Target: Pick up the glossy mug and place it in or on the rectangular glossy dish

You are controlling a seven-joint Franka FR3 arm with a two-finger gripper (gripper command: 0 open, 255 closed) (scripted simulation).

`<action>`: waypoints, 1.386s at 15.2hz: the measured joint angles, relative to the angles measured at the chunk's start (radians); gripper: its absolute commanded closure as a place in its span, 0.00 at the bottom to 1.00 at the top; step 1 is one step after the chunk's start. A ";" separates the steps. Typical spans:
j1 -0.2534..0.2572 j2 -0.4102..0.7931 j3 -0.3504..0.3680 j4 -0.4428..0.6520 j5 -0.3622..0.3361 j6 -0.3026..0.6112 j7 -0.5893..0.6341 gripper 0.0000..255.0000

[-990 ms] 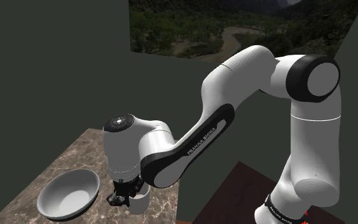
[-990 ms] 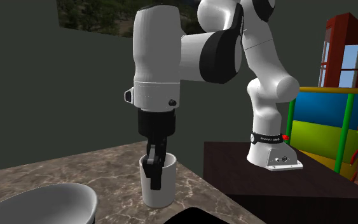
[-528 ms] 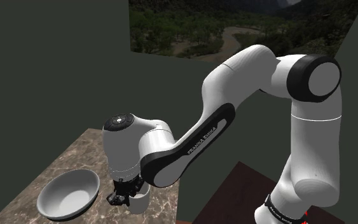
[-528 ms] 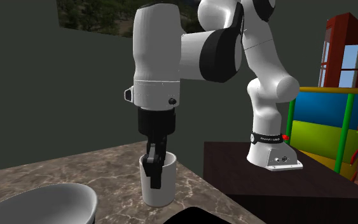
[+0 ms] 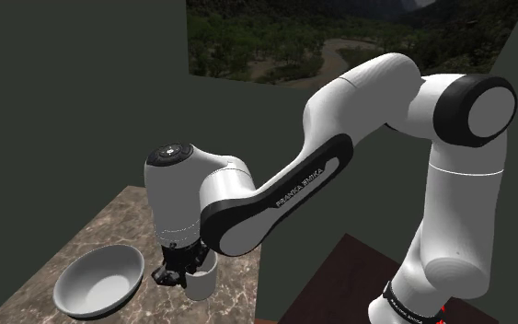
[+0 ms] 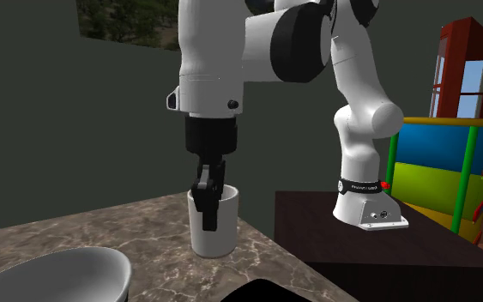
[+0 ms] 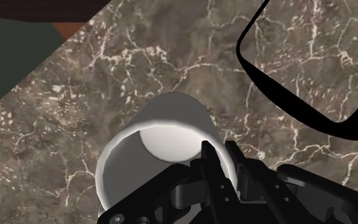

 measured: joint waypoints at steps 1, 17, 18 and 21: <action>-0.004 -0.006 0.002 0.004 0.006 -0.008 -0.007 1.00; 0.009 -0.074 0.046 0.126 0.077 -0.182 -0.020 1.00; 0.033 -0.051 0.050 0.152 0.061 -0.194 0.010 1.00; 0.088 -0.024 0.067 0.190 0.042 -0.221 0.081 1.00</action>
